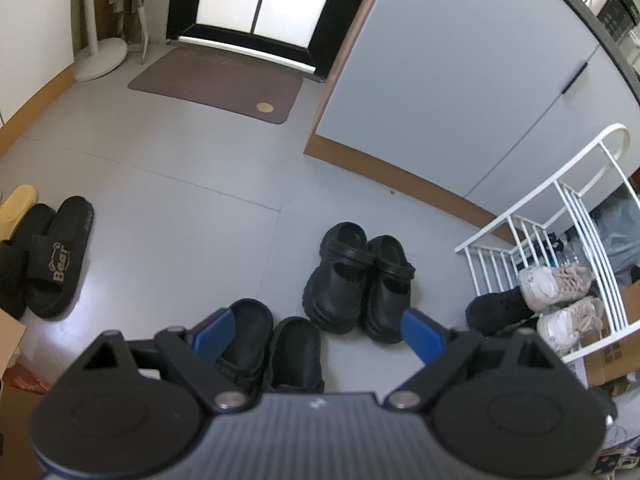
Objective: Organize scattered shoes
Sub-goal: 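Lower the right tool toward the heels of the black clog pair, then close the right tool on both black clog heels, then lift the black clog pair with the right tool toward the white rack, then carry the black clog pair with the right tool into a rack shelf, then push the clogs onto the rack shelf and open the right tool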
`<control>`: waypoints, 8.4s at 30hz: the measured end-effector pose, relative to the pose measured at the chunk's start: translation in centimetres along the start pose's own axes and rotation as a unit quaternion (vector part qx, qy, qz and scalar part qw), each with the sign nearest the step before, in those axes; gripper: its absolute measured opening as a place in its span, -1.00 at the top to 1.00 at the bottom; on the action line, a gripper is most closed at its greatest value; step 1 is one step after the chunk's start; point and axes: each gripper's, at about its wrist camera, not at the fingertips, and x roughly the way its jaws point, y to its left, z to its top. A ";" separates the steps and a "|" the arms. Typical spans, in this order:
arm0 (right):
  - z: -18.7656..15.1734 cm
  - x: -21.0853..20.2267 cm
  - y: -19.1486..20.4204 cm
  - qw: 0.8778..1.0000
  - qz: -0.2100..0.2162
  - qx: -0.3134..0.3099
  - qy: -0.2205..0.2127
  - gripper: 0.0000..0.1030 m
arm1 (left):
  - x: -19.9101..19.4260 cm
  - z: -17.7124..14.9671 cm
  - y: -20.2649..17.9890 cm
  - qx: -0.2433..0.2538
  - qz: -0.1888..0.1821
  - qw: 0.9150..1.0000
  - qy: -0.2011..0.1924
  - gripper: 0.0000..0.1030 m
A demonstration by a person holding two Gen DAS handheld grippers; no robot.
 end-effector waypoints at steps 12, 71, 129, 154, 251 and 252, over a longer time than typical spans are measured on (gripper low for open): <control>-1.2 7.3 -0.2 1.000 0.008 -0.011 0.019 -0.26 | 3.0 0.7 -1.7 0.006 0.003 1.000 0.024 -0.79; -2.5 29.4 2.2 0.990 0.009 -0.135 0.027 -0.29 | 6.8 3.5 -1.8 -0.072 0.032 0.997 0.006 -0.80; 4.5 8.0 -1.7 0.995 -0.044 -0.077 -0.049 0.47 | 2.8 2.8 -5.5 -0.075 -0.011 0.995 -0.059 -0.80; 17.5 -4.6 -4.9 0.988 -0.088 -0.039 -0.122 0.47 | 3.7 2.3 -9.4 -0.025 0.058 0.993 -0.096 -0.81; 32.9 6.1 -22.6 0.875 -0.392 0.264 -0.105 -0.33 | 4.1 3.4 -7.1 -0.069 -0.042 0.996 -0.049 -0.81; 32.9 6.0 -22.4 0.875 -0.392 0.263 -0.104 -0.33 | 4.1 3.3 -7.2 -0.068 -0.045 0.995 -0.049 -0.81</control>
